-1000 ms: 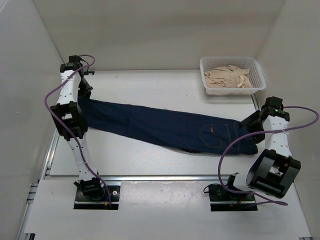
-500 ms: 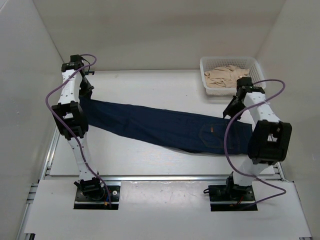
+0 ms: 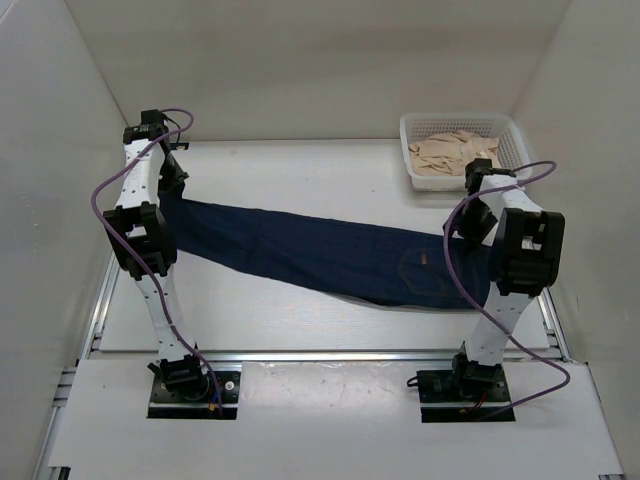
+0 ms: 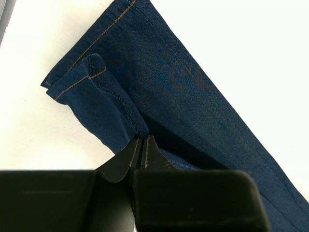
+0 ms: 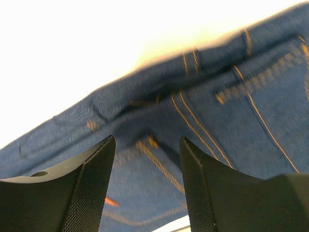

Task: Fold and stack the trousers
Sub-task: Fold the trousers

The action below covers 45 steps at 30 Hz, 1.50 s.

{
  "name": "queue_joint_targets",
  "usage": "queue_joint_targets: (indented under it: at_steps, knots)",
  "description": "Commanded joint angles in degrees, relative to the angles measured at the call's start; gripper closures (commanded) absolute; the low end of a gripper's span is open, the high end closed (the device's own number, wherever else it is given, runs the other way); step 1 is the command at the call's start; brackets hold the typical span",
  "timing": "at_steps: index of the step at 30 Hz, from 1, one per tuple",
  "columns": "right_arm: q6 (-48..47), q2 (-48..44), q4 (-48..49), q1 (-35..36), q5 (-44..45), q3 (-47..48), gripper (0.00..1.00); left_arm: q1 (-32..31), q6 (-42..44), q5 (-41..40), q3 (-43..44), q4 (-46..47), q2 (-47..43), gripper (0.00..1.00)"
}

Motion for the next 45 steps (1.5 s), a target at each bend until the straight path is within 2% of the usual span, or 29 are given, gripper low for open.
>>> queue_joint_targets:
  at_steps: [1, 5, 8, 10, 13, 14, 15, 17, 18, 19, 24, 33, 38, 45]
  knots:
    - [0.93, 3.32, 0.08, -0.12, 1.48, 2.19, 0.39, -0.09, 0.51, 1.06, -0.19, 0.92, -1.27, 0.9]
    - [1.55, 4.03, 1.14, -0.12, 1.48, 0.97, 0.52, -0.09, 1.04, 1.06, -0.71, 0.92, -0.75, 0.9]
    - [1.55, 1.14, 2.36, -0.12, 0.95, -0.52, 0.58, -0.09, 1.04, 1.06, -0.71, 0.92, -0.74, 0.9]
    - [1.02, -0.1, 2.37, -0.12, 0.33, -1.41, 0.58, -0.09, 1.04, 1.06, -0.71, 0.92, -0.74, 0.9]
    - [-0.38, -1.42, 2.99, -0.12, -1.59, -2.99, 0.67, -0.62, 1.04, 1.06, -0.71, 0.92, -0.74, 0.9]
    - [-0.38, -1.42, 3.51, -0.12, -2.21, -3.6, 0.71, -0.62, 1.04, 1.06, -0.71, 0.92, -0.74, 0.9]
    - [-0.38, -1.94, 3.51, -0.12, -2.22, -3.61, 0.8, -0.62, 1.04, 1.06, -0.71, 0.92, -0.74, 0.9]
    - [-0.38, -1.95, 3.51, -0.12, -2.22, -4.14, 0.89, -0.62, 1.04, 1.58, -0.71, 0.92, -0.74, 0.9]
    - [-0.38, -1.95, 4.04, -0.12, -2.22, -4.14, 0.97, -0.62, 1.04, 1.59, -0.71, 0.92, -0.74, 0.9]
    - [-0.38, -1.95, 4.04, -0.12, -2.22, -4.14, 1.0, -0.62, 1.04, 1.59, -0.71, 0.92, -0.74, 0.9]
    - [-0.38, -3.96, 4.04, -0.12, 0.5, -4.66, 1.0, -1.15, 1.04, 1.59, -0.71, 0.92, -0.74, 0.9]
    - [0.93, -14.51, 2.28, -0.65, 7.8, -5.28, 1.0, -1.15, 1.04, 0.53, 2.18, 0.92, -1.8, 0.9]
    - [0.93, -15.83, 1.67, -3.1, 8.33, -5.28, 1.0, -1.15, 1.04, 0.0, 5.96, 0.4, -0.57, 0.9]
    - [0.41, -12.94, 2.19, -4.34, 7.81, -0.99, 1.0, -1.15, 2.1, 1.84, 14.83, -0.22, 6.72, 0.9]
